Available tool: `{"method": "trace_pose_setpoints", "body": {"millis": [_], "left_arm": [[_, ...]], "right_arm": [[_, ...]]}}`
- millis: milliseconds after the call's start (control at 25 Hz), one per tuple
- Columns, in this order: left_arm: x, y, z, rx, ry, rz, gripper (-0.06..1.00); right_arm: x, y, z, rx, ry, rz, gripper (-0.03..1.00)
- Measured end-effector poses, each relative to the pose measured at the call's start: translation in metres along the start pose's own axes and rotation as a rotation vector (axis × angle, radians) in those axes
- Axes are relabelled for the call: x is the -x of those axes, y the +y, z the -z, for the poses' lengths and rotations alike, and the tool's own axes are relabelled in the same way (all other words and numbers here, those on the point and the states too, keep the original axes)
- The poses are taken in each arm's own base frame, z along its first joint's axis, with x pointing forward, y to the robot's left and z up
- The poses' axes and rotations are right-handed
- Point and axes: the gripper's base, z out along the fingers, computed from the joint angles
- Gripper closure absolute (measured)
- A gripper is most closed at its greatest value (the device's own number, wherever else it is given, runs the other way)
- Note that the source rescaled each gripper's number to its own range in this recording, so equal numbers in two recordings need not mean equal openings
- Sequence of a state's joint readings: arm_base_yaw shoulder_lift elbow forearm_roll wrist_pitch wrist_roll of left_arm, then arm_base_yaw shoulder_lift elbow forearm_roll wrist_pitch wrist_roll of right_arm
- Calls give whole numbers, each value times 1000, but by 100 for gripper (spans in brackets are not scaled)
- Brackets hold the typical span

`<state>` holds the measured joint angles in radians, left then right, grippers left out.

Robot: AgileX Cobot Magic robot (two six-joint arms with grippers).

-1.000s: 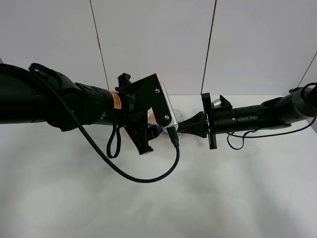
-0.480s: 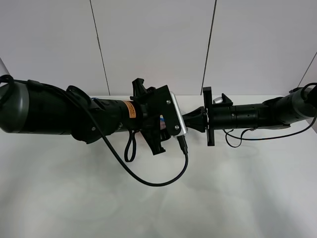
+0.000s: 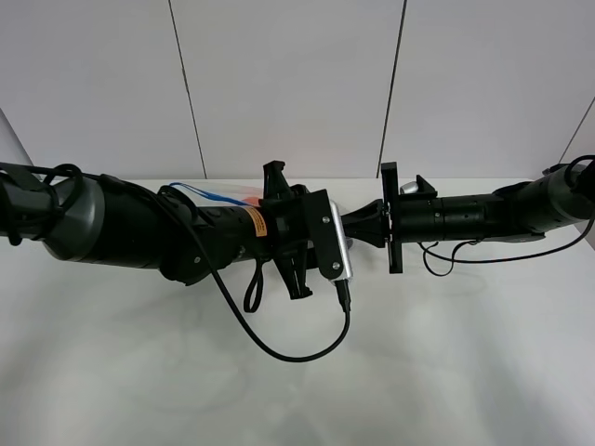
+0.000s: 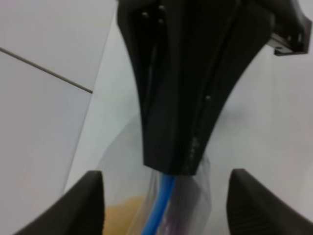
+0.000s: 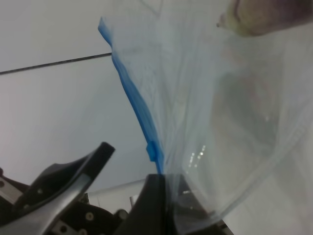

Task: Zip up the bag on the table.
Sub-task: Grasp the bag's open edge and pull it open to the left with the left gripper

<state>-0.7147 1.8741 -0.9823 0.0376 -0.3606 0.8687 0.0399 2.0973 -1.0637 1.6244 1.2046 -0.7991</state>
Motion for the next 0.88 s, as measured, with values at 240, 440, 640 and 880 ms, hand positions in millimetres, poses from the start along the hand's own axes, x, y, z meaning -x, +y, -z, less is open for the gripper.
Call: {"method": "trace_pose_setpoints", "body": {"millis": [240, 440, 640, 880], "left_arm": [[-12, 6, -2, 28, 25, 11, 27], [-15, 8, -5, 54, 16, 13, 28], [-15, 8, -5, 57, 13, 11, 44], [-18, 6, -5, 23, 42, 13, 58]], "right_arm": [[0, 0, 0, 1, -1, 0, 97], [0, 0, 0, 1, -1, 0, 97], [0, 0, 0, 4, -4, -2, 97], [0, 0, 0, 4, -5, -2, 97]]}}
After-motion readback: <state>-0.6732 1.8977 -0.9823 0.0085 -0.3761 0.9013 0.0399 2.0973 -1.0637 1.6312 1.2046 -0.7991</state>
